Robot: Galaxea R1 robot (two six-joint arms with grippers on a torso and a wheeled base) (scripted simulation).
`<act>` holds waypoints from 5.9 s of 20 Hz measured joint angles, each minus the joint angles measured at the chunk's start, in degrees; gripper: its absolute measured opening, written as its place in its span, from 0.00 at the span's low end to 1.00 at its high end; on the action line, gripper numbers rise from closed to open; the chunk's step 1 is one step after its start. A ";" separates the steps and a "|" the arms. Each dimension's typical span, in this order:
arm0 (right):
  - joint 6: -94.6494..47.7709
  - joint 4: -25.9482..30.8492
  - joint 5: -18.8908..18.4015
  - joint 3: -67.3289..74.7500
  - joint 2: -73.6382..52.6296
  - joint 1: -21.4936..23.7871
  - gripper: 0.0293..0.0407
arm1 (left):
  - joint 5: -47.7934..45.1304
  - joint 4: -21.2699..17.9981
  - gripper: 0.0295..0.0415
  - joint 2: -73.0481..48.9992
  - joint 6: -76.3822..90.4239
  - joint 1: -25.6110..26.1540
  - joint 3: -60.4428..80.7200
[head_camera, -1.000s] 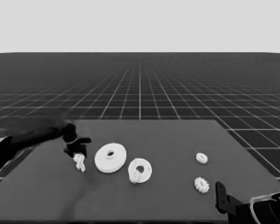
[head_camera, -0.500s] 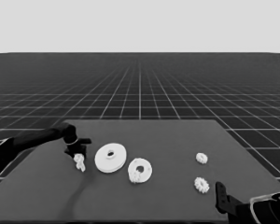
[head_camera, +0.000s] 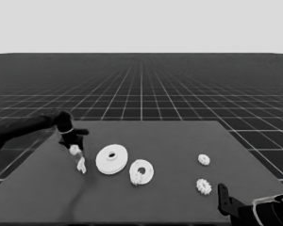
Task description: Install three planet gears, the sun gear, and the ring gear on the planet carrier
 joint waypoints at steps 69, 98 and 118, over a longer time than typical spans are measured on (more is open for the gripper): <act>10.95 31.23 -7.31 -88.97 38.50 13.66 0.81 | -42.55 13.00 0.75 -36.90 50.50 -19.08 82.99; 51.75 29.70 -18.51 -57.13 45.51 21.20 0.17 | -42.55 13.00 0.75 -36.90 50.51 -19.08 82.99; 56.05 21.31 -17.01 -73.62 68.11 11.93 0.69 | -42.55 13.00 0.75 -36.90 50.51 -19.08 82.99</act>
